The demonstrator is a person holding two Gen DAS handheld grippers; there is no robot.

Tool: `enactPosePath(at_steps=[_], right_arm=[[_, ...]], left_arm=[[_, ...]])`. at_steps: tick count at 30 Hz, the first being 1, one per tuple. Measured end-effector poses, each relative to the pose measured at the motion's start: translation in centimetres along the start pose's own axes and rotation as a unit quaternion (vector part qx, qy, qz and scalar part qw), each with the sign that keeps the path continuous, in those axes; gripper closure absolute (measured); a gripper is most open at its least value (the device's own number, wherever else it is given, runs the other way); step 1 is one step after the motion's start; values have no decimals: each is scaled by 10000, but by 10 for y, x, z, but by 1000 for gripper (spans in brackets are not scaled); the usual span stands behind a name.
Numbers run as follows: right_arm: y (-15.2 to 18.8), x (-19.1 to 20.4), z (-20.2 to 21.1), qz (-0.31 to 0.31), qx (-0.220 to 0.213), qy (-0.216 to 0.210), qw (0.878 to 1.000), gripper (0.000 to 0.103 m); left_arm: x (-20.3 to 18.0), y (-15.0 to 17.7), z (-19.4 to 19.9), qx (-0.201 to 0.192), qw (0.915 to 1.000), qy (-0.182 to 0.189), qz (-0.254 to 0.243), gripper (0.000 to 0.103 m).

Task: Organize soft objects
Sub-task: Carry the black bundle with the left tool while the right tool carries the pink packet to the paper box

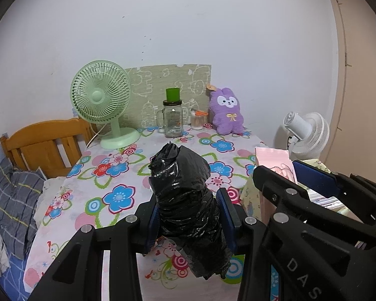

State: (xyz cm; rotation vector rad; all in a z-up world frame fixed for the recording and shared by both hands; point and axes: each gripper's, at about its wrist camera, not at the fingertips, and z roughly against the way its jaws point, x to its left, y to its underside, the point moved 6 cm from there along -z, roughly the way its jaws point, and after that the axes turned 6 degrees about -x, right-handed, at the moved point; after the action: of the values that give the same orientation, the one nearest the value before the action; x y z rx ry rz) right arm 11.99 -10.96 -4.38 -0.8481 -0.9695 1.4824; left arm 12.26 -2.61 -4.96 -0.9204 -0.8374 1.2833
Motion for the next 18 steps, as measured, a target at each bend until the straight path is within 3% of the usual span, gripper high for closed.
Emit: enactPosePath(at_steps=[18], right_arm=[[-10, -47, 4, -127, -123, 288, 9994, 60]], left_arm=[[-47, -13, -14, -101, 9994, 295, -159, 60]])
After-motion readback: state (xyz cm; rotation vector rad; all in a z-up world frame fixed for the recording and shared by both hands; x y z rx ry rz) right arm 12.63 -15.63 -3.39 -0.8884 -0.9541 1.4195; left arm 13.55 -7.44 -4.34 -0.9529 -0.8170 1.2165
